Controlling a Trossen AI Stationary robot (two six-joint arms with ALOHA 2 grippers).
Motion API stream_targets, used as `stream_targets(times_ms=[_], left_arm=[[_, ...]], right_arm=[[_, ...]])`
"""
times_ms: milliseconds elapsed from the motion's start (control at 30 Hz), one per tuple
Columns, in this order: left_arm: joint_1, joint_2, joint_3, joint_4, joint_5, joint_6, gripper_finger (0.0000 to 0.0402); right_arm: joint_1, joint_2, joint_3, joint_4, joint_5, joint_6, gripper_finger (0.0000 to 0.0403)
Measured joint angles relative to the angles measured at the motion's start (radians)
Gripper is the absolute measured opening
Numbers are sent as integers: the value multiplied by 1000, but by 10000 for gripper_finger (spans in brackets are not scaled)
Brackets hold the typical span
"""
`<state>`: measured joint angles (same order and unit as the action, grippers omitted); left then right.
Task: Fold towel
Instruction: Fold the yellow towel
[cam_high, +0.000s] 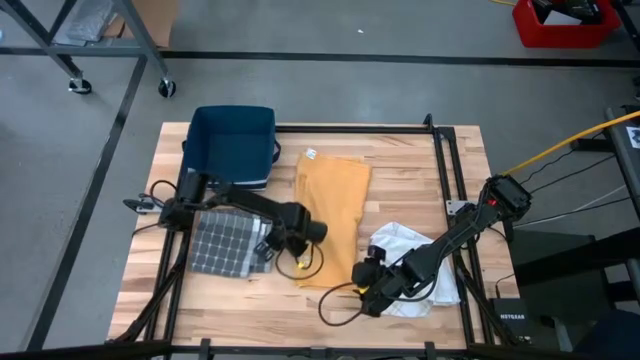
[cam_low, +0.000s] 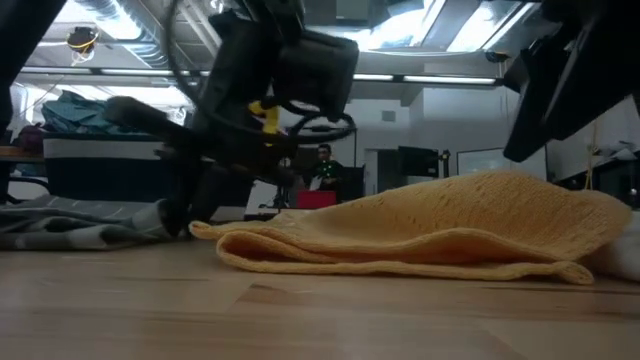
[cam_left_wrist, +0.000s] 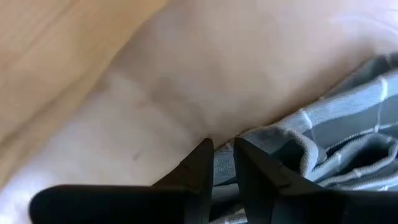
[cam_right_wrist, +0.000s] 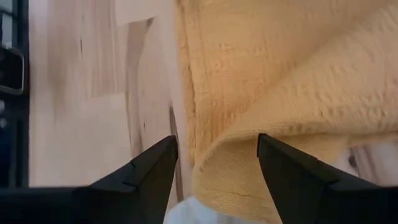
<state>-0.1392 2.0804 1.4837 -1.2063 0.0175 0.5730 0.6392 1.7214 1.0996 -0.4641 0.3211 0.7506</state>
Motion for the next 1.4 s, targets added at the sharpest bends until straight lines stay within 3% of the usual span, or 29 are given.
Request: stream_targets(times_ms=[100,300,600,733,933,1167,1400], left_arm=[[-36,-1,0,24,-41,62,56],[-66,-2,0,71,-157,12,63],[-55,-6,-5,216,-264,57,183],[-74,-6,-5,212,-265,19,213],[-129,-6,-4,146,-274,-125,209],[-219,-3,-6,100,-278,-247,204],[-300,-2,-7,161,-289,-227,197]], right_arm=[[0,0,0,0,0,-25,232],[0,0,0,10,0,-25,232],[-25,0,0,77,-16,105,232],[-27,1,0,94,-25,4,232],[-26,35,0,104,-56,-147,232],[-24,62,0,87,-105,-181,232],[-24,64,0,26,-106,-264,232]])
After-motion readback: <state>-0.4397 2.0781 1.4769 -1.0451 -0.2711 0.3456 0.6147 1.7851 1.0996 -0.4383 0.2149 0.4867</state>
